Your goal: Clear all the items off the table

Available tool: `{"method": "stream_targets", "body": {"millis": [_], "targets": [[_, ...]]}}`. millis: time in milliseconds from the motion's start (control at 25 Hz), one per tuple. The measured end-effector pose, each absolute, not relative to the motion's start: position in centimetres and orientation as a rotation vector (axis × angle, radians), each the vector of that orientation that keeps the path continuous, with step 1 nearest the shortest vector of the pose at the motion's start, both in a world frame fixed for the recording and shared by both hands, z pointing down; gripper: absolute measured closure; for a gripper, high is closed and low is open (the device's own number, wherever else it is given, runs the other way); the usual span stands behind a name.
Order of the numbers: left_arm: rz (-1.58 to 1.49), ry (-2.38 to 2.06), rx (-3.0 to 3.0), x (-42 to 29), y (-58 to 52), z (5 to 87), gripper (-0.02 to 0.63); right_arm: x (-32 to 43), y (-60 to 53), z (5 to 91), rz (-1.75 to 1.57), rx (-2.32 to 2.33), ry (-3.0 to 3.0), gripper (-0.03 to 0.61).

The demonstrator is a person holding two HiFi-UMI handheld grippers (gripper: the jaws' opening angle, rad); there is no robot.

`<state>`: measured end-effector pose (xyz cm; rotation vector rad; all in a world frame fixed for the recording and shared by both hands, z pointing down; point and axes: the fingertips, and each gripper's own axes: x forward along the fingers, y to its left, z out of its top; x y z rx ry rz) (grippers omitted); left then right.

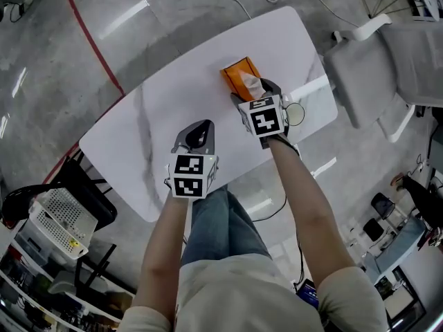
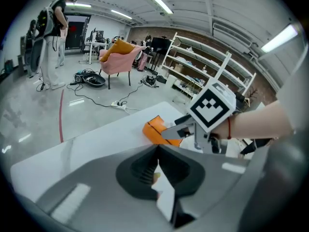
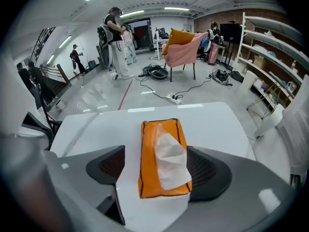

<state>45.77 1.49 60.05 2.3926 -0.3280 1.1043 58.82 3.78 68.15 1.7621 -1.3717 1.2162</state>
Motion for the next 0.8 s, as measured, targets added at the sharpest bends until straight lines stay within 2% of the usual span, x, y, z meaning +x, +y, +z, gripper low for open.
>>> {"method": "stream_targets", "body": {"millis": [80, 240, 800], "targets": [[1.108, -0.321, 2.384, 45.9, 1.5, 60.5, 0.604, 58.9, 3.5, 69.3, 1.220, 1.728, -1.375, 0.151], [1.121, -0.313, 2.370, 46.0, 1.4, 61.3, 0.604, 58.9, 2.9, 71.0, 1.233, 1.686, -1.379, 0.112], [1.144, -0.332, 2.344, 46.4, 0.2, 64.0, 0.604, 60.6, 2.5, 76.9, 1.179, 1.552, -1.326, 0.086]]}}
